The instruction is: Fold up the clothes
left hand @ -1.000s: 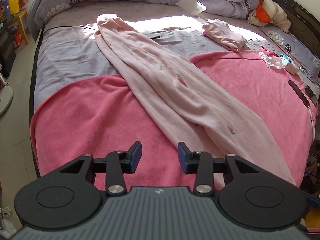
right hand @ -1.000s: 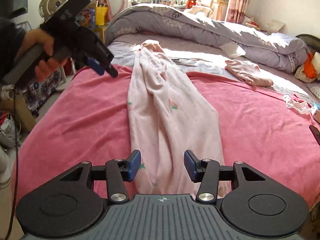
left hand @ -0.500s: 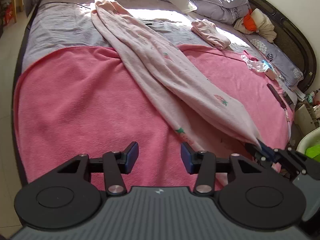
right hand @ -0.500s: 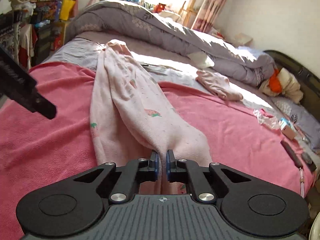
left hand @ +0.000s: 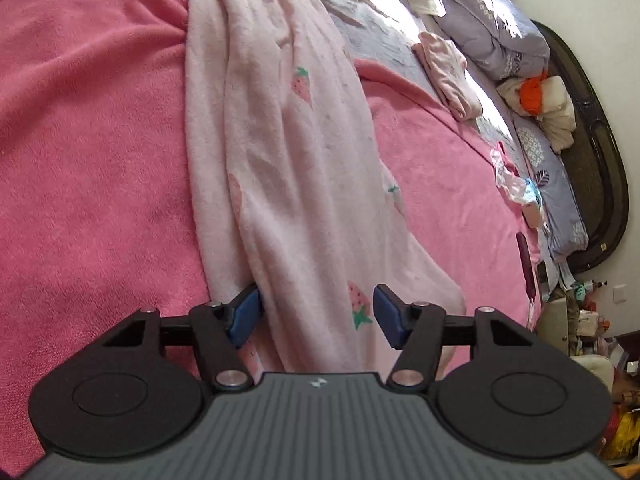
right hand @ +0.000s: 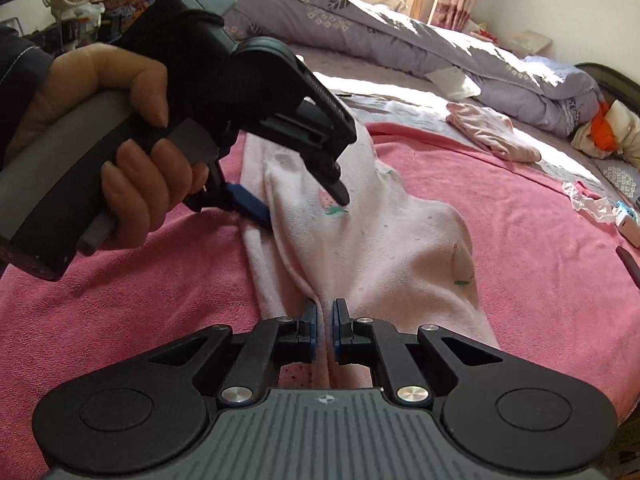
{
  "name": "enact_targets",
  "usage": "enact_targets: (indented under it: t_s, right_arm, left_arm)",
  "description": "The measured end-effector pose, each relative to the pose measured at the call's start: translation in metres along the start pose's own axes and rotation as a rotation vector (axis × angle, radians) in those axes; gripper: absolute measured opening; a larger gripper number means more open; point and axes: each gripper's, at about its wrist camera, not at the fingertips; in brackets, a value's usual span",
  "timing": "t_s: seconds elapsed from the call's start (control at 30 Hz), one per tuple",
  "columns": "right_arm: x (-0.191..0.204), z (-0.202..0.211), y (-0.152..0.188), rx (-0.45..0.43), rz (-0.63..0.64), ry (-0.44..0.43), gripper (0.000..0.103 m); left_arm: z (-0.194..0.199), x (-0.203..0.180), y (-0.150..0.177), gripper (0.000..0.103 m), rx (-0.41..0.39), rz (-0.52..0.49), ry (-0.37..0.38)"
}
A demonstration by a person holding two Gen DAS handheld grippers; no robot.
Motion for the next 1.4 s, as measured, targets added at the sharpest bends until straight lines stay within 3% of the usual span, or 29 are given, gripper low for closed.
enact_targets:
  t_s: [0.03,0.13,0.23,0.27,0.33,0.4,0.53,0.7,0.97,1.17,1.2,1.23,1.27,1.3,1.4]
  right_arm:
    - [-0.001,0.002,0.000,-0.001,-0.015,-0.014,0.009]
    - [-0.002,0.009,-0.001,0.010,-0.051,-0.038,0.009]
    - [0.001,-0.005,0.011,0.093,-0.018,0.032,0.012]
    - [0.001,-0.005,0.012,0.088,-0.019,0.058,0.014]
    - [0.005,0.000,0.007,0.021,0.013,0.094,0.035]
    - [0.012,0.001,0.000,-0.042,0.058,0.117,0.047]
    - [0.029,-0.021,-0.013,-0.069,0.130,0.115,0.046]
    - [0.055,-0.060,-0.017,-0.035,0.222,0.169,0.045]
    - [0.095,-0.084,-0.013,-0.046,0.342,0.303,0.043]
    - [0.107,-0.118,-0.032,-0.025,0.347,0.459,0.055]
    - [0.105,-0.123,-0.036,-0.016,0.329,0.477,0.055]
    - [0.100,-0.126,-0.041,-0.005,0.286,0.486,0.048]
    - [0.097,-0.126,-0.045,0.000,0.254,0.489,0.038]
    - [0.095,-0.124,-0.048,0.004,0.230,0.491,0.014]
    - [0.094,-0.109,-0.054,-0.016,0.186,0.493,0.009]
  left_arm:
    - [0.007,-0.003,-0.002,0.053,-0.061,-0.025,-0.040]
    - [0.013,-0.002,-0.011,0.053,-0.093,-0.045,-0.044]
    - [-0.005,0.003,-0.016,0.053,-0.019,-0.020,-0.085]
    - [-0.008,0.004,-0.018,0.054,-0.011,-0.017,-0.087]
    - [-0.010,0.006,-0.023,0.057,-0.035,-0.005,-0.086]
    - [-0.013,0.008,-0.030,0.059,-0.063,0.014,-0.086]
    - [-0.024,0.010,-0.045,0.059,-0.084,0.013,-0.110]
    - [-0.035,0.011,-0.055,0.059,-0.069,-0.112,-0.127]
    - [-0.033,0.012,-0.049,0.062,-0.020,-0.434,-0.039]
    - [-0.030,0.026,-0.063,0.063,0.058,-0.483,0.072]
    - [-0.029,0.029,-0.067,0.063,0.074,-0.483,0.086]
    - [-0.028,0.031,-0.070,0.063,0.086,-0.478,0.097]
    - [-0.027,0.034,-0.074,0.063,0.096,-0.471,0.106]
    - [-0.025,0.037,-0.078,0.062,0.102,-0.461,0.110]
    - [-0.019,0.048,-0.091,0.063,0.101,-0.408,0.113]
Point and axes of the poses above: each gripper's, at about its wrist camera, not at the fingertips, and z roughly against the way its jaws point, x to its left, y to its underside, and after that the axes turned 5 degrees about -x, right-handed
